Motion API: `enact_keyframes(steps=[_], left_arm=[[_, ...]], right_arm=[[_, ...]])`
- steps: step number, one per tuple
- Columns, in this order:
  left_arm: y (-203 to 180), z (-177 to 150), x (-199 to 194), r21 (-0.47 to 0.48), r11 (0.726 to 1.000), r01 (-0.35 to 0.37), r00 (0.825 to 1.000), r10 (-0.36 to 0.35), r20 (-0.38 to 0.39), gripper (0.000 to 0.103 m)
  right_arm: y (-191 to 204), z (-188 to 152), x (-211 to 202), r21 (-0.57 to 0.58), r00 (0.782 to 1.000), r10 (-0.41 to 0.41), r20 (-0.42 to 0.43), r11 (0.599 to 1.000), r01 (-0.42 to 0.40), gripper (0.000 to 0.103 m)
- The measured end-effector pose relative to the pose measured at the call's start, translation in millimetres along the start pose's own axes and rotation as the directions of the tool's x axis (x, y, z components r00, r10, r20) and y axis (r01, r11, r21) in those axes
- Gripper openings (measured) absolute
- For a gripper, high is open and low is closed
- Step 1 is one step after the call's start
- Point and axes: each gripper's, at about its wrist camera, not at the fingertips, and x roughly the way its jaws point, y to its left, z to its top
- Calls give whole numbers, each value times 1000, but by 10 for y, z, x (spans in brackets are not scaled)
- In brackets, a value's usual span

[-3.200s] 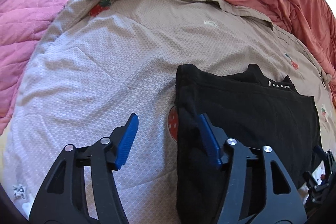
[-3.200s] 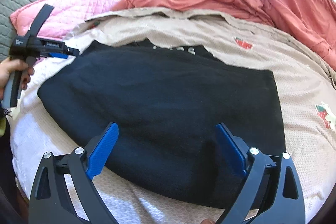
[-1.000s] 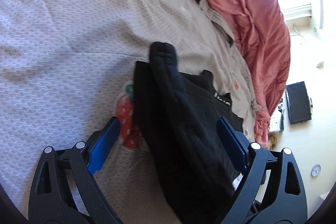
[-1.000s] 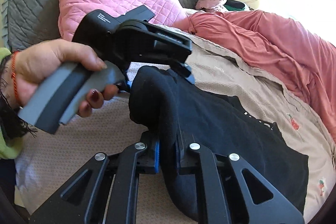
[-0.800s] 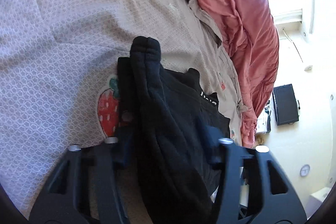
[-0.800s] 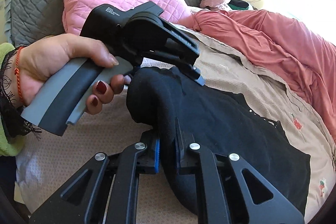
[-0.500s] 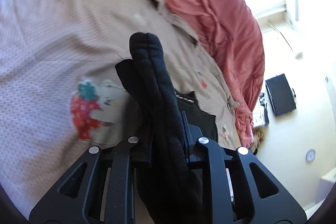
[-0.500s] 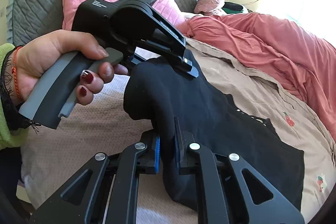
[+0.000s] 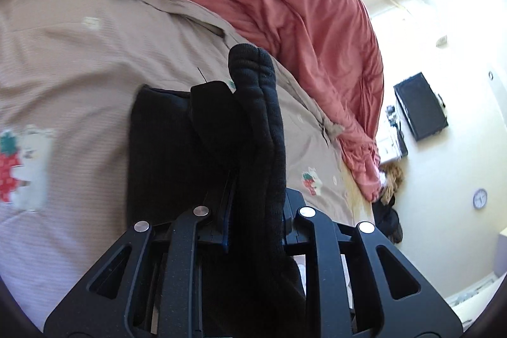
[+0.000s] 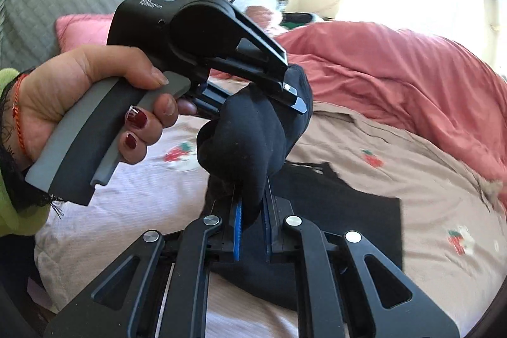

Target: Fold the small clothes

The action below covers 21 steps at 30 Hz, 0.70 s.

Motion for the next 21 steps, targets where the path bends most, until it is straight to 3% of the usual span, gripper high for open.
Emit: enact_keyframes(steps=[6, 13, 18, 21], left_arm=[[-387, -17, 572, 46, 998, -47, 995, 51, -80, 14], [-572, -41, 1310, 86, 987, -135, 975, 148, -168, 18], [-448, -35, 1630, -4, 999, -50, 963, 47, -264, 35], [-442, -9, 1419, 17, 998, -54, 976, 56, -209, 43]], right_arm=[[-459, -187, -178, 108, 998, -57, -15, 992, 58, 9], [-946, -443, -153, 282, 994, -59, -92, 956, 83, 9], [-1212, -665, 1, 396, 978, 4, -210, 915, 81, 10], [-1304, -736, 84, 467, 964, 70, -256, 882, 60, 13]])
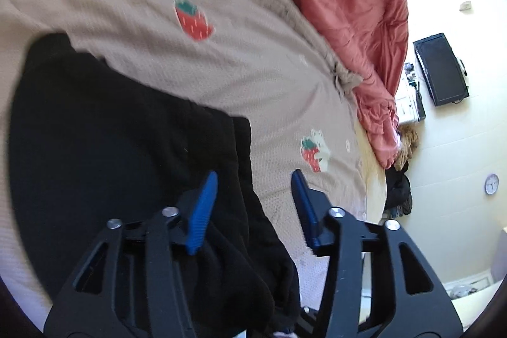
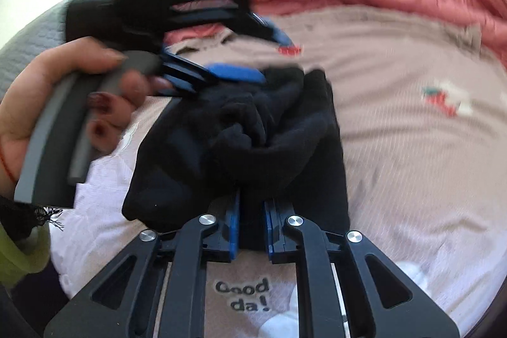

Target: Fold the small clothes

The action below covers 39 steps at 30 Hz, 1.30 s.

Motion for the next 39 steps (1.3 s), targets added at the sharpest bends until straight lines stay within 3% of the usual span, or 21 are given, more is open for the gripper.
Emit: enact_keyframes(steps=[2, 4, 6, 9, 12, 15, 18, 20, 23, 26, 32, 33, 34, 37, 39], left_arm=[[37, -35, -190, 19, 999, -27, 999, 26, 46, 45], [109, -101, -395, 45, 993, -107, 990, 102, 101, 48], [223, -178, -539, 45, 981, -187, 974, 179, 142, 52], [419, -345, -667, 50, 951, -305, 940, 292, 175, 54], [429, -467, -563, 107, 921, -374, 921, 355, 162, 56], [241, -659, -324, 223, 854, -470, 881, 440, 173, 72], [130, -841, -180, 322, 763, -561, 828, 514, 224, 76], [194, -855, -197, 315, 769, -555, 831, 506, 228, 76], [241, -826, -332, 298, 811, -504, 863, 457, 215, 77], [255, -869, -476, 284, 837, -467, 882, 419, 214, 78], [215, -1016, -519, 286, 846, -449, 891, 400, 215, 81], [212, -1026, -503, 286, 845, -453, 889, 405, 212, 81], [209, -1030, -494, 286, 843, -455, 888, 409, 210, 81], [166, -1010, -504, 274, 851, -449, 890, 400, 217, 81], [117, -1005, -528, 276, 860, -430, 899, 378, 221, 82]], right_arm=[[-46, 6, 12, 45, 999, 20, -27, 999, -19, 17], [-166, 15, 5, 133, 998, 58, -38, 990, -52, 27], [-290, 24, -33, 219, 996, 86, -30, 973, -78, 38], [-443, 88, -146, 312, 994, 105, 24, 944, -107, 47], [-496, 171, -279, 313, 995, 67, 77, 946, -88, 48], [-601, 240, -412, 335, 991, 16, 134, 940, -61, 50], [-691, 352, -360, 305, 991, 19, 132, 951, -59, 50], [-704, 410, -253, 285, 994, 61, 96, 955, -86, 50], [-603, 516, -37, 208, 996, 78, 40, 975, -85, 50], [-521, 573, 197, 189, 991, 133, -9, 973, -129, 50], [-485, 587, 593, 186, 983, 157, -92, 973, -138, 49], [-489, 561, 635, 189, 982, 162, -93, 972, -143, 46], [-497, 544, 653, 196, 980, 176, -89, 968, -156, 26], [-433, 574, 560, 142, 984, 163, -66, 978, -153, 16], [-338, 654, 384, 61, 993, 109, -37, 992, -107, 16]])
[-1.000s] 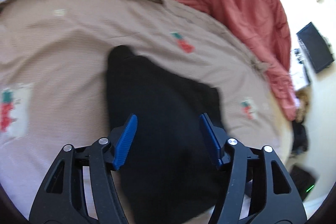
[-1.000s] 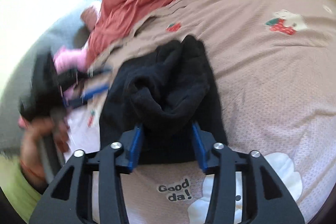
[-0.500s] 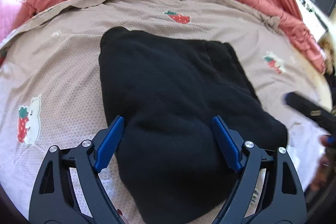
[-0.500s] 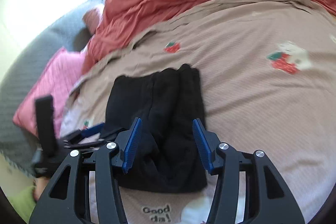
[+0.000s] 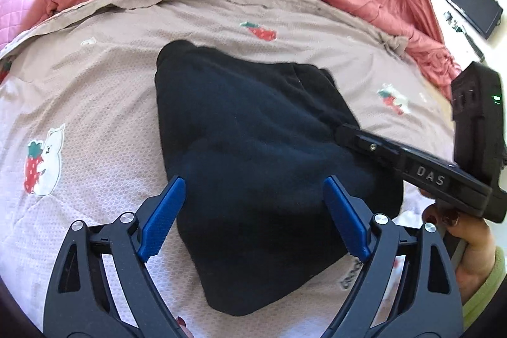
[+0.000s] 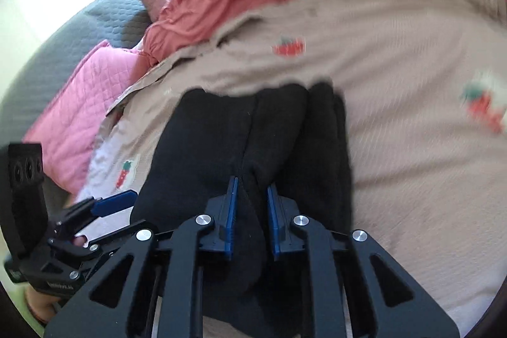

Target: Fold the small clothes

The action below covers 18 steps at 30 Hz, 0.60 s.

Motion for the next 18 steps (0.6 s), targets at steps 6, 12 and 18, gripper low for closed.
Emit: enact_keyframes(steps=[6, 12, 18], left_arm=[[-16, -48, 221, 2, 999, -38, 997, 38, -67, 85], [32, -142, 286, -23, 1000, -16, 996, 14, -86, 85], [28, -127, 253, -15, 999, -28, 996, 27, -87, 86]], right_arm=[[-157, -91, 129, -23, 991, -117, -57, 993, 116, 18], [-303, -138, 162, 37, 994, -98, -53, 994, 100, 31], [-217, -86, 39, -13, 986, -163, -38, 987, 162, 49]])
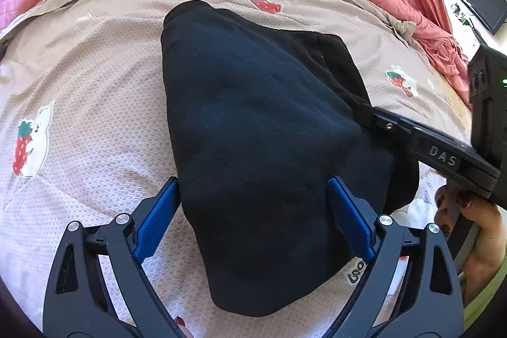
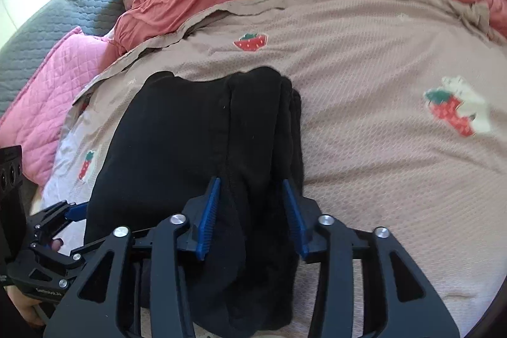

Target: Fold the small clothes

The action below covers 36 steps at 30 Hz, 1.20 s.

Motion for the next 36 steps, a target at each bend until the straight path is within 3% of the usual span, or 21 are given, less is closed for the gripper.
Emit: enact_keyframes(steps=[1, 14, 18, 24, 27, 29, 31, 36], left_arm=[[3, -6, -3, -1, 1000, -3, 1000, 3, 2, 86], [-14, -4, -35, 8, 1000, -22, 1000, 22, 9, 90], [28, -24, 18, -2, 1000, -16, 1000, 16, 0, 92], [75, -52, 39, -19, 1000, -4, 1000, 4, -1, 93], [58, -42, -35, -9, 1000, -14, 1000, 14, 10, 93], [56, -32, -83, -5, 1000, -25, 1000, 25, 15, 93], [60, -26, -144, 1, 999, -39, 999, 39, 17, 93], [74, -13, -353, 3, 997, -75, 996, 75, 55, 94]], right_arm=[[4, 9, -16, -5, 1000, -19, 4, 1000, 19, 57], [-36, 30, -93, 8, 1000, -8, 0, 1000, 8, 58], [-32, -28, 63, -29, 998, -47, -51, 999, 45, 57], [-58, -43, 92, -5, 998, -39, -55, 999, 38, 61], [-62, -1, -50, 19, 1000, -22, -2, 1000, 22, 67], [-6, 16, -203, -22, 995, -72, 64, 997, 73, 84], [36, 9, -326, -44, 987, -100, 124, 993, 106, 91], [127, -88, -642, -79, 955, -145, 260, 982, 170, 96]])
